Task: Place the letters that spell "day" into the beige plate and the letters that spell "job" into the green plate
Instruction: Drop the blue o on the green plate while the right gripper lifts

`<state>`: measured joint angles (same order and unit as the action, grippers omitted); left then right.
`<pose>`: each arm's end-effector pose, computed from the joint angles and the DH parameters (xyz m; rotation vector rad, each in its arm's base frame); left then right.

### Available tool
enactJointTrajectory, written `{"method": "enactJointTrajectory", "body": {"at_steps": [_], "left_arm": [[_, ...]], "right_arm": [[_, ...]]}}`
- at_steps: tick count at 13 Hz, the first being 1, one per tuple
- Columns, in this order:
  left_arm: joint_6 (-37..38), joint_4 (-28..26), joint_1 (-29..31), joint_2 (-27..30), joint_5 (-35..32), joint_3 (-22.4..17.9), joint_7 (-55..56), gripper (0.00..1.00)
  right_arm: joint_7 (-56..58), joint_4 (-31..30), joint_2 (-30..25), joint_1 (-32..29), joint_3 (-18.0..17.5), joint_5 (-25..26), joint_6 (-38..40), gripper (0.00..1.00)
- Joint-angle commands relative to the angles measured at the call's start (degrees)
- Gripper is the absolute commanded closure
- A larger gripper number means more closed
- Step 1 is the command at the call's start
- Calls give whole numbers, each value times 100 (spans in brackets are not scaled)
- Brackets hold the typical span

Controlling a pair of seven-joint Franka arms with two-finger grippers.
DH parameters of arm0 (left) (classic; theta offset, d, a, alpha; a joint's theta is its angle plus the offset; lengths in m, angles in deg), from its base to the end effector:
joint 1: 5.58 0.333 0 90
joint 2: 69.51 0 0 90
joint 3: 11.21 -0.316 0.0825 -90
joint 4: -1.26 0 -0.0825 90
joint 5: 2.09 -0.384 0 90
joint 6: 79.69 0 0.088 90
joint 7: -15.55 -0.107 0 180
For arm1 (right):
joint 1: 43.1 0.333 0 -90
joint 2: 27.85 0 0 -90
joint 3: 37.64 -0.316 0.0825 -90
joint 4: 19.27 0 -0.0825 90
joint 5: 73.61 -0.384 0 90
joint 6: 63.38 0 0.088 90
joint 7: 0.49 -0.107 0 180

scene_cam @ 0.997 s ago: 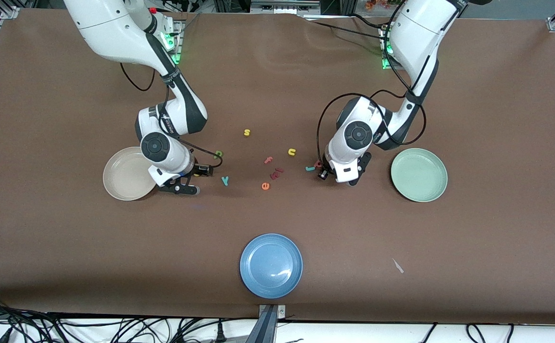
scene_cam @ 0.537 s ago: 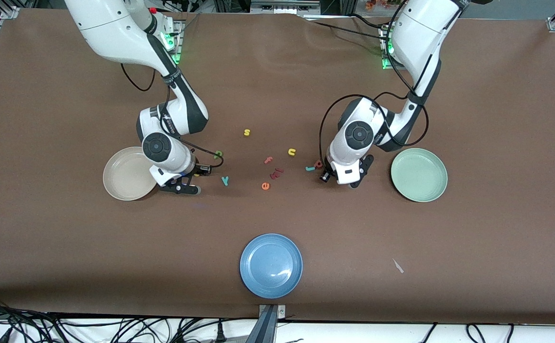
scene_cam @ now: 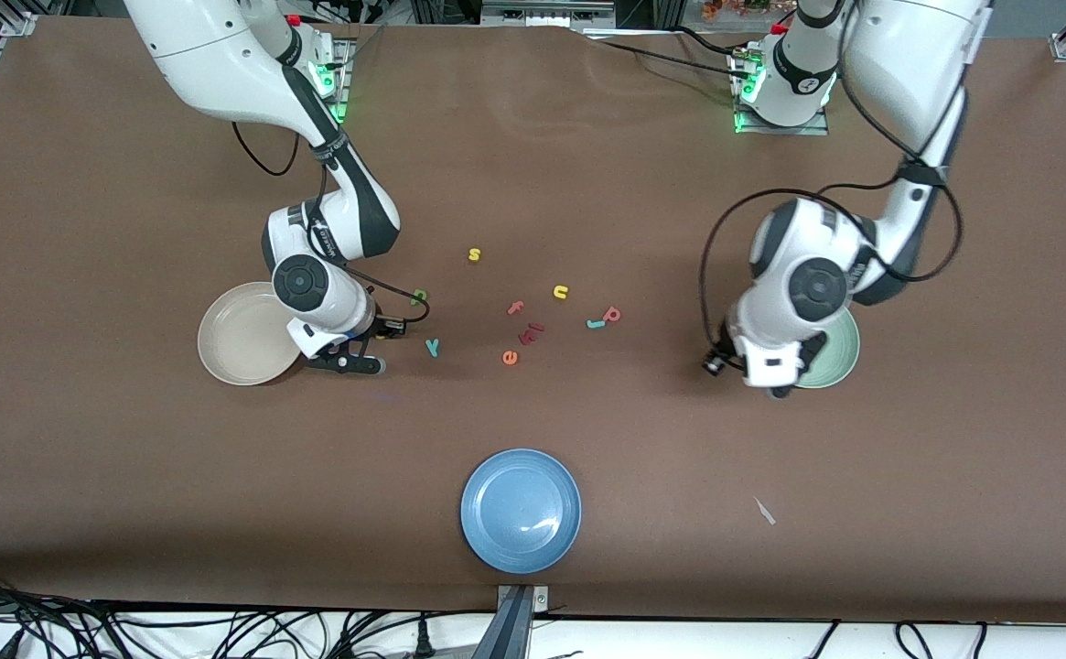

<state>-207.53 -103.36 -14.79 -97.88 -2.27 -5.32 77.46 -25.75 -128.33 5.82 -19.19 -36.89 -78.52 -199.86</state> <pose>0.6172 -0.1621 0.2574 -2.8584 -1.2510 0.1523 0.5677 0.2440 0.1787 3.1314 -0.1571 -0.1867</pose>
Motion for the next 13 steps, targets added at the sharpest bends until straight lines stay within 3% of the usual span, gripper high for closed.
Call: {"method": "enactJointTrajectory", "body": {"at_steps": [1, 5, 7, 8, 9, 11, 13], "left_arm": [[101, -50, 533, 34, -342, 78, -976, 87], [761, -129, 834, 43, -351, 79, -1885, 85], [769, -208, 843, 43, -351, 79, -1937, 74], [769, -208, 843, 43, -351, 87, -1929, 54], [769, -208, 843, 43, -351, 87, -1929, 21], [769, -208, 878, 43, -351, 87, -1929, 1], [787, -121, 887, 43, -334, 105, -1842, 1]], "right_arm": [[-49, 113, 87, 9, -13, -115, -28, 77], [-41, 507, 35, -52, 4, -115, 374, 80], [73, 692, -1, -96, 57, -80, 788, 80], [204, 684, -70, -105, 135, -28, 850, 80], [501, 641, -184, -105, 293, -10, 982, 80], [1501, 588, -465, -105, 775, -19, 1516, 80], [2373, 238, -773, -105, 1172, -19, 1520, 79]]}}
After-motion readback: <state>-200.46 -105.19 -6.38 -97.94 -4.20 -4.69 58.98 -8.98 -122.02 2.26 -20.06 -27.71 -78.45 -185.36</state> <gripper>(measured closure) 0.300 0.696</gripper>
